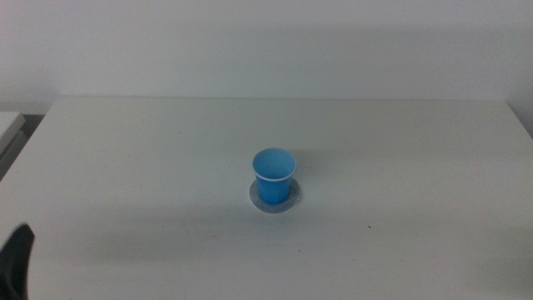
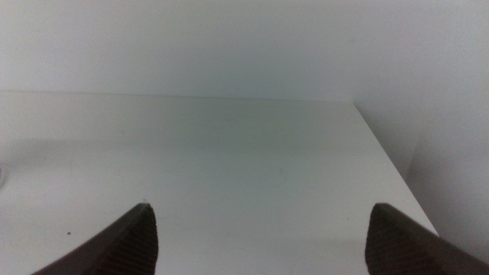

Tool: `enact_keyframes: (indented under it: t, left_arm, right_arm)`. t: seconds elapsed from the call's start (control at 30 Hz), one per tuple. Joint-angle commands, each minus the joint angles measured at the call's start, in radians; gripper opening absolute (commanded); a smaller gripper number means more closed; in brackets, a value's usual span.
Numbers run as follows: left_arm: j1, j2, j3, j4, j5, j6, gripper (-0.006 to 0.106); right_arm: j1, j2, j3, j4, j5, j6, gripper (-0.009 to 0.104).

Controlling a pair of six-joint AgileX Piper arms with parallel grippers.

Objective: Place an empty cup on a cup mat.

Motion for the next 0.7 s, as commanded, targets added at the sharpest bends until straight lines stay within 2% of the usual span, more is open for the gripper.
enact_keyframes:
  t: [0.0,0.23,0.4,0.67]
  left_arm:
    - [0.003,-0.058,0.054,-0.007,-0.039,-0.020,0.094]
    - [0.001,-0.135,0.066,-0.057,-0.032,-0.010,0.094]
    - [0.001,-0.153,0.066,-0.149,0.001,0.129,0.094]
    - [0.001,-0.153,0.066,-0.155,0.010,0.142,0.094]
  right_arm:
    - [0.002,-0.005,0.003,-0.005,-0.007,-0.004,0.093]
    - [0.002,-0.005,0.003,-0.005,-0.007,-0.004,0.093]
    - [0.002,-0.005,0.003,-0.005,-0.007,-0.004,0.093]
    - [0.002,-0.005,0.003,-0.005,-0.007,-0.004,0.093]
